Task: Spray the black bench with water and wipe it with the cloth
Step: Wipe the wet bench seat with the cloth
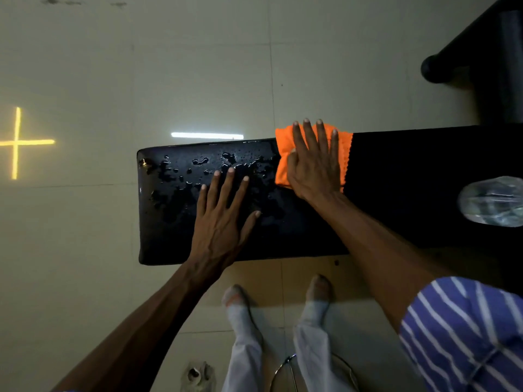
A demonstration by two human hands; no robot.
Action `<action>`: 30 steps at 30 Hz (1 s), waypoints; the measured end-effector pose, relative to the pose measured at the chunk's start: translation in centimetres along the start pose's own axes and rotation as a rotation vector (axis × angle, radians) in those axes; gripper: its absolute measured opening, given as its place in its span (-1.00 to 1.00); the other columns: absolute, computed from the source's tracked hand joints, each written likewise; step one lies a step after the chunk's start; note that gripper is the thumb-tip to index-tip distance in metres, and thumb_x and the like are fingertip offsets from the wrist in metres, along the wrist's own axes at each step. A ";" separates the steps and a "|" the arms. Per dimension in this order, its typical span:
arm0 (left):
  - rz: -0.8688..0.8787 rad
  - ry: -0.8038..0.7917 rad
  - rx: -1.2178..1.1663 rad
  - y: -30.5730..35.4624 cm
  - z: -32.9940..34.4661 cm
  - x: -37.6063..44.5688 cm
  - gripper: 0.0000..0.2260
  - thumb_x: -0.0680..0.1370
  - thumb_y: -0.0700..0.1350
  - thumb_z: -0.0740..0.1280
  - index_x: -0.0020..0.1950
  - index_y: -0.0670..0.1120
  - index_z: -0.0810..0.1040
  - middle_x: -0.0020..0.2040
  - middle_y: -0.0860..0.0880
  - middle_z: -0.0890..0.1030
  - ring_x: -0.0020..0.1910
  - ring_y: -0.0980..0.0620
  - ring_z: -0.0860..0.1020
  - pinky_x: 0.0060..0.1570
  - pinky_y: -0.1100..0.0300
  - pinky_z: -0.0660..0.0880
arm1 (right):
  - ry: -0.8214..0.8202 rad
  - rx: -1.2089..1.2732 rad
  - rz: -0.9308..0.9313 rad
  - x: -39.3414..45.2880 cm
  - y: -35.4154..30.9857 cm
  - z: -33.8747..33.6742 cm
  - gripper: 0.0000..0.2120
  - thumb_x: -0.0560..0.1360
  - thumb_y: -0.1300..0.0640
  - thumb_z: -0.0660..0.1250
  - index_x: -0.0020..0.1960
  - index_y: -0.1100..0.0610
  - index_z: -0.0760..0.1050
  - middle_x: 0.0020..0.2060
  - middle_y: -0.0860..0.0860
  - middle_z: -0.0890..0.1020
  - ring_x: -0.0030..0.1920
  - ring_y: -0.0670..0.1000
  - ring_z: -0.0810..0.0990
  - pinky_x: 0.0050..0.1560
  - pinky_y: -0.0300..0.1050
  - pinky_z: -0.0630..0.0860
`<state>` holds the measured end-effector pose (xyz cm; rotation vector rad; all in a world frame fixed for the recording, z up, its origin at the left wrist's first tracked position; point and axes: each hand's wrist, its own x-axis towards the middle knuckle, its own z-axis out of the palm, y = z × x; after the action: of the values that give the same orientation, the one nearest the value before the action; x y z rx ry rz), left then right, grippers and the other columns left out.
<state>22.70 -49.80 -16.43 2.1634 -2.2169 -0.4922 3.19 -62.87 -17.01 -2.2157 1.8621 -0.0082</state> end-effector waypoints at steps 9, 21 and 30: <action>-0.029 -0.063 0.000 -2.2 -1.1 -2.0 -0.36 0.69 0.29 0.00 0.70 0.05 0.00 0.72 -0.07 -0.07 0.70 -0.12 -0.15 0.66 -0.16 -0.06 | -0.104 -0.052 -0.329 -2.8 1.3 -0.6 -0.41 0.75 0.05 0.03 0.75 0.02 -0.02 0.75 0.05 -0.01 0.75 0.09 -0.08 0.74 0.19 -0.13; -0.028 -0.038 -0.032 -3.1 -0.8 -2.8 -0.37 0.69 0.27 0.01 0.71 0.03 0.00 0.72 -0.08 -0.07 0.70 -0.12 -0.16 0.66 -0.17 -0.06 | -0.149 -0.062 -0.370 -4.1 -1.6 -0.2 -0.41 0.76 0.03 -0.01 0.75 0.00 -0.09 0.75 0.02 -0.09 0.75 0.07 -0.15 0.74 0.19 -0.17; 0.040 -0.017 0.016 -4.1 0.5 -3.8 -0.38 0.70 0.22 0.03 0.70 0.00 0.03 0.72 -0.11 -0.03 0.70 -0.15 -0.09 0.65 -0.19 0.02 | -0.086 -0.023 -0.331 -2.3 -8.7 1.6 -0.41 0.75 0.02 -0.03 0.74 0.08 -0.01 0.75 0.11 0.00 0.75 0.19 -0.08 0.72 0.29 -0.15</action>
<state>26.80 -45.98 -17.02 2.1253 -2.2756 -0.4951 11.41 -58.97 -16.55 -2.4715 1.4409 0.0474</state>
